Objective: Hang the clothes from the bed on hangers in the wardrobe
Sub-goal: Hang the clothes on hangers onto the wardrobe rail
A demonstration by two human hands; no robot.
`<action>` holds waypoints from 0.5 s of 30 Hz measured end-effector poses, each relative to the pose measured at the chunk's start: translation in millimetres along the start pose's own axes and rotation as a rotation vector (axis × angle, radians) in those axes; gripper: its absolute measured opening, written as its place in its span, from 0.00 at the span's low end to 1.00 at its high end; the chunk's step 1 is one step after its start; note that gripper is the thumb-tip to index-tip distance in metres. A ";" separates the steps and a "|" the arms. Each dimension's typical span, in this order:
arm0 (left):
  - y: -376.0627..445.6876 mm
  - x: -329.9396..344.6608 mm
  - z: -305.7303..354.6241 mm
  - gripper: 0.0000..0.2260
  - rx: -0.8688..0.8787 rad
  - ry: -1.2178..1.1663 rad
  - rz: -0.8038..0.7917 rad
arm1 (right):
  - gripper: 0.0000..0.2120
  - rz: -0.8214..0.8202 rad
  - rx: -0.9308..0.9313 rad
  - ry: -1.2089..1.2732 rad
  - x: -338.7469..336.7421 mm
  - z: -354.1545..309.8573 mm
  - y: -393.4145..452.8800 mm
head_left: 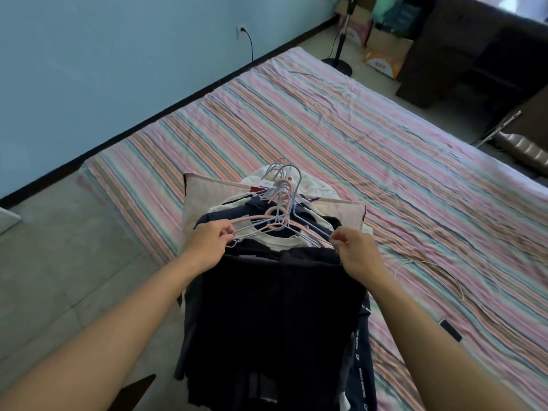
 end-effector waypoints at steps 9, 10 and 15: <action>-117.4 -79.2 3.9 0.09 0.110 -0.042 0.189 | 0.05 0.113 -0.256 -0.014 -56.4 -73.7 -95.4; -132.2 -88.1 4.3 0.10 0.120 -0.042 0.209 | 0.05 0.125 -0.290 -0.023 -62.9 -82.6 -108.0; -206.8 -125.1 5.4 0.08 0.186 -0.029 0.240 | 0.06 0.126 -0.430 -0.174 -85.9 -123.3 -174.1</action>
Point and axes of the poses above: each hand's wrist, its own y-axis towards the middle knuckle, its own x-axis out of the palm, z = x × y, the point moved 3 cm from there along y, towards the middle knuckle, and after that the axes turned 10 degrees about -y, right-handed, at the moved point
